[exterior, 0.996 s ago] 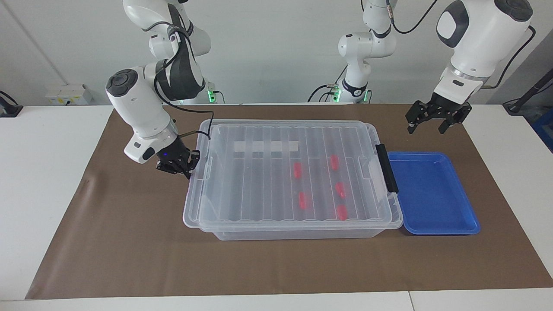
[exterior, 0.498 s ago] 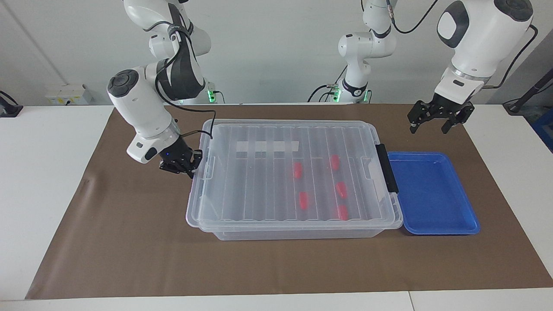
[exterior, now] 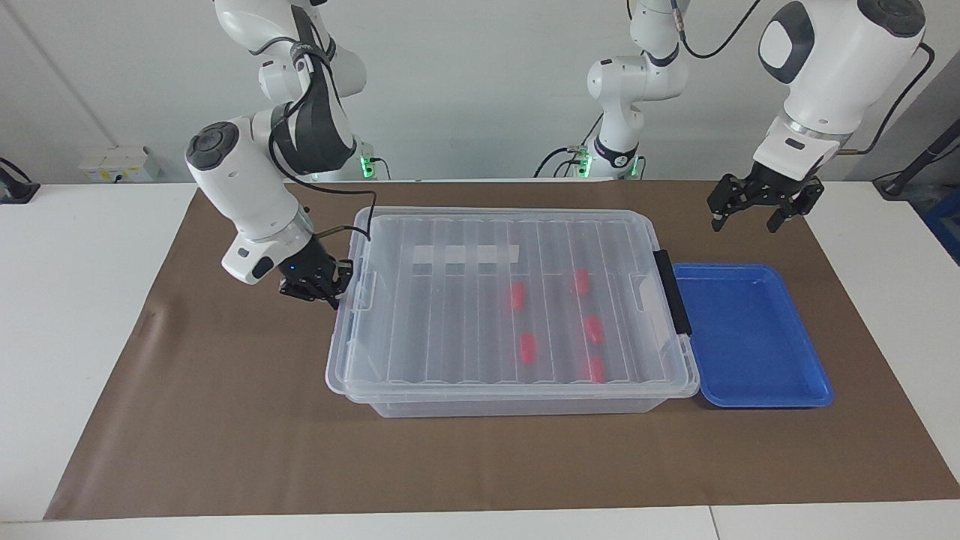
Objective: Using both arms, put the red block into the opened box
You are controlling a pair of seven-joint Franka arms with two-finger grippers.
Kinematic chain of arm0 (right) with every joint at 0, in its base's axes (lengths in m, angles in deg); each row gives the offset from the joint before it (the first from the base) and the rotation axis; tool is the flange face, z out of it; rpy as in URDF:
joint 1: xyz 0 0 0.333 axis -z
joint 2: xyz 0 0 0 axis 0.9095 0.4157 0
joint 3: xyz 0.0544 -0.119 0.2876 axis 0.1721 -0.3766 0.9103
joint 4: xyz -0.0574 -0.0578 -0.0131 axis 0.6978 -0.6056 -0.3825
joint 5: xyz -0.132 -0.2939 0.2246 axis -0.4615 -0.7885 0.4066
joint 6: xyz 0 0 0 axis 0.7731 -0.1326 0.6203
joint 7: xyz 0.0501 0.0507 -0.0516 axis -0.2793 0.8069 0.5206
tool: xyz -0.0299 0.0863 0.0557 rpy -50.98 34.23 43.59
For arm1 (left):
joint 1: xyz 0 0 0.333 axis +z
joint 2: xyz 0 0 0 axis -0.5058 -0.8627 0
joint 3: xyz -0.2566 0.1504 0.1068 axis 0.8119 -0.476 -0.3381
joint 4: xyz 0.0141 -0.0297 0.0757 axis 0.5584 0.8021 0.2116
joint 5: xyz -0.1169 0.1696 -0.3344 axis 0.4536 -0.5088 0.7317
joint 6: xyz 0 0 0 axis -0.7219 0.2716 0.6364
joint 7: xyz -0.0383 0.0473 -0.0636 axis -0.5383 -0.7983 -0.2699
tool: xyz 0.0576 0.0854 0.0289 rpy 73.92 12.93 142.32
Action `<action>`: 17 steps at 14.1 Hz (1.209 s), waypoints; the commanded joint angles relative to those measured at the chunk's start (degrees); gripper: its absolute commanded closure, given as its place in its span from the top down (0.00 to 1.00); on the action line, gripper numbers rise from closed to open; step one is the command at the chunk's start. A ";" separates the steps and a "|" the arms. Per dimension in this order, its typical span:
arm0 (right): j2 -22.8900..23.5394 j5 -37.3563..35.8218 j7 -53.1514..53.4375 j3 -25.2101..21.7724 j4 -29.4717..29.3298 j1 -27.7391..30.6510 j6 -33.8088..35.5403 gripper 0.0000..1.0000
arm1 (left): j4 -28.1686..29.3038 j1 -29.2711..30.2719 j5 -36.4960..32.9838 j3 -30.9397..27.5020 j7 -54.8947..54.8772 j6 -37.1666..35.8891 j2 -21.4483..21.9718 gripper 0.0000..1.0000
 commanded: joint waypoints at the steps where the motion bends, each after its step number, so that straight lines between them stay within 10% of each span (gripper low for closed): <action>1: -1.17 -4.80 0.52 -0.22 -0.66 0.74 0.13 0.00 | 0.97 -0.05 -1.07 -0.32 -2.55 1.00 0.65 1.00; 9: -4.95 -15.30 9.47 -0.83 -9.26 2.32 16.63 0.00 | 1.06 -0.40 -1.07 -0.32 -2.03 1.00 0.65 1.00; 10: -5.83 -15.38 10.53 -0.83 -10.32 2.50 18.58 0.11 | 1.06 -0.40 -1.07 -0.32 -2.03 1.00 0.65 1.00; 13: -8.64 -14.25 10.80 -0.83 -12.09 2.76 24.38 1.00 | 1.06 -0.40 -1.07 -0.32 -1.59 0.91 0.65 1.00; 17: -10.67 -13.89 10.89 -0.83 -12.09 3.20 28.96 1.00 | 1.06 -0.40 -1.07 -0.32 -0.80 1.00 0.65 1.00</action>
